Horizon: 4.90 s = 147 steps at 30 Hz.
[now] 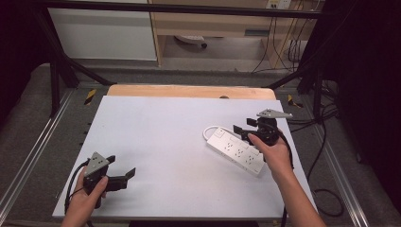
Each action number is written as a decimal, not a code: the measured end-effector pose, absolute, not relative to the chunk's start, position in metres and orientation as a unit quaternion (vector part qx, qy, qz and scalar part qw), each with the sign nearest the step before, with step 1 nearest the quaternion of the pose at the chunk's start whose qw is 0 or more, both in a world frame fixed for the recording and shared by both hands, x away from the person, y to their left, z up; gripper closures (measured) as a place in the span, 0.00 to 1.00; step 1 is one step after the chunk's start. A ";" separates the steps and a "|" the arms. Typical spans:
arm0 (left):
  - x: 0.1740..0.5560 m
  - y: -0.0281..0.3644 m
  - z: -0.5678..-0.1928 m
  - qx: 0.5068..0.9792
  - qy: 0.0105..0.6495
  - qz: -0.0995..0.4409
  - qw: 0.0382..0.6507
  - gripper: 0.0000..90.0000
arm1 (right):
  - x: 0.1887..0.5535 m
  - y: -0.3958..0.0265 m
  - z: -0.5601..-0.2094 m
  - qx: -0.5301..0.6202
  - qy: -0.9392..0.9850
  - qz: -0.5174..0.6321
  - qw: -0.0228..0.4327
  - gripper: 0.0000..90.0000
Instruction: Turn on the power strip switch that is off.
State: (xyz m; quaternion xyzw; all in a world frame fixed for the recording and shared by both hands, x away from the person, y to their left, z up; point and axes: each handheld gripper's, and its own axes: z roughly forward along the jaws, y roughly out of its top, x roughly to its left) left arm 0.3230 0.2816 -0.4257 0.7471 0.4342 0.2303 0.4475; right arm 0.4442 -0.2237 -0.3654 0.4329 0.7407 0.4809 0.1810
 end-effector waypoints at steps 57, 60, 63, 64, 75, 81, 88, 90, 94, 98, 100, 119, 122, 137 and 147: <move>0.323 0.281 -0.427 0.750 0.434 0.226 0.445 0.08 | 0.468 -0.189 -0.409 0.431 0.767 0.432 0.200 1.00; 0.323 0.281 -0.427 0.750 0.433 0.226 0.445 0.08 | 0.468 -0.187 -0.411 0.434 0.769 0.426 0.197 1.00; 0.324 0.280 -0.426 0.751 0.432 0.226 0.445 0.08 | 0.468 -0.187 -0.414 0.435 0.770 0.425 0.195 1.00; 0.323 0.280 -0.426 0.751 0.432 0.226 0.445 0.08 | 0.468 -0.188 -0.417 0.440 0.767 0.424 0.194 1.00; 0.324 0.280 -0.427 0.752 0.432 0.225 0.445 0.08 | 0.465 -0.193 -0.424 0.448 0.766 0.420 0.189 1.00; 0.324 0.280 -0.427 0.753 0.431 0.225 0.444 0.08 | 0.464 -0.196 -0.429 0.453 0.768 0.412 0.185 1.00; 0.324 0.280 -0.427 0.753 0.431 0.225 0.443 0.08 | 0.465 -0.197 -0.432 0.456 0.771 0.405 0.184 1.00; 0.324 0.280 -0.427 0.753 0.431 0.224 0.443 0.08 | 0.465 -0.197 -0.432 0.456 0.771 0.404 0.184 1.00; 0.324 0.280 -0.427 0.754 0.431 0.224 0.443 0.08 | 0.466 -0.196 -0.433 0.459 0.772 0.401 0.182 1.00; 0.324 0.280 -0.427 0.754 0.431 0.224 0.443 0.08 | 0.466 -0.197 -0.434 0.460 0.773 0.399 0.180 1.00; 0.324 0.280 -0.427 0.754 0.430 0.224 0.443 0.08 | 0.466 -0.196 -0.434 0.461 0.773 0.398 0.179 1.00; 0.324 0.279 -0.427 0.753 0.432 0.223 0.444 0.08 | 0.464 -0.195 -0.435 0.464 0.770 0.400 0.178 1.00; 0.324 0.278 -0.426 0.751 0.433 0.224 0.445 0.08 | 0.464 -0.195 -0.435 0.463 0.771 0.398 0.180 1.00; 0.325 0.275 -0.427 0.752 0.433 0.223 0.443 0.08 | 0.464 -0.195 -0.435 0.465 0.770 0.401 0.176 1.00; 0.325 0.275 -0.427 0.753 0.434 0.222 0.443 0.08 | 0.464 -0.195 -0.435 0.465 0.770 0.400 0.177 1.00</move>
